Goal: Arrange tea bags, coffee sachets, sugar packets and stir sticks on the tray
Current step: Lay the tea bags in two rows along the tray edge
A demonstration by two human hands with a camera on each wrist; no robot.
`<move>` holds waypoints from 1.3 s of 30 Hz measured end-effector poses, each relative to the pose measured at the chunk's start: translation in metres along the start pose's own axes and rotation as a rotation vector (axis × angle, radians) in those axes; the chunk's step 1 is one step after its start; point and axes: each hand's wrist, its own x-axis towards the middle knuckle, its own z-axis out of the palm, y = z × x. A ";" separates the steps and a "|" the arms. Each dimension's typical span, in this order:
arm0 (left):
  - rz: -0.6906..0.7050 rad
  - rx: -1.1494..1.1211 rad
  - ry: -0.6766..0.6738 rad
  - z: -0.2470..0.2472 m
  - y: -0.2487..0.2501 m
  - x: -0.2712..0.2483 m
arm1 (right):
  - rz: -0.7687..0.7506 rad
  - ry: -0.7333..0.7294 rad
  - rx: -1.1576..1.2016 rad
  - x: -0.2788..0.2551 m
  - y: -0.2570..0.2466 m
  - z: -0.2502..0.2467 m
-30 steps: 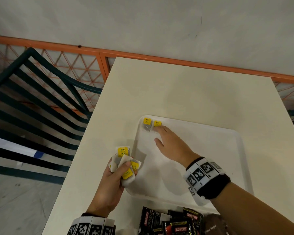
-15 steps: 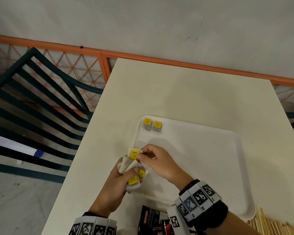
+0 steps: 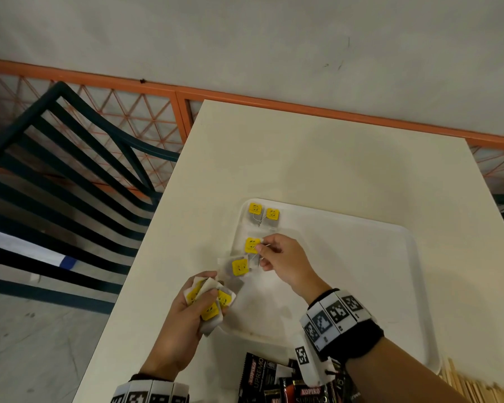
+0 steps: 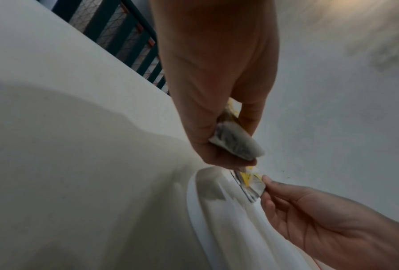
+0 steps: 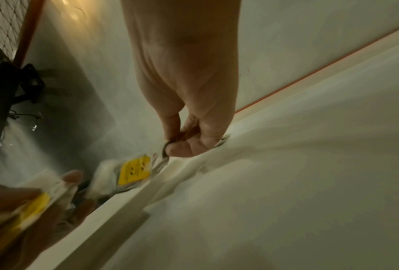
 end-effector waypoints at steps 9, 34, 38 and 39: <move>0.134 0.238 0.070 0.011 0.010 0.009 | 0.016 -0.350 0.139 -0.024 -0.010 -0.003; 0.095 0.350 0.116 0.007 0.025 -0.005 | -0.080 -0.484 0.094 -0.032 -0.011 -0.008; 0.120 0.368 0.160 -0.007 0.027 -0.008 | -0.030 -0.374 0.114 -0.026 -0.006 -0.014; 0.129 0.378 0.167 -0.011 0.027 -0.008 | -0.021 -0.330 0.107 -0.023 -0.004 -0.015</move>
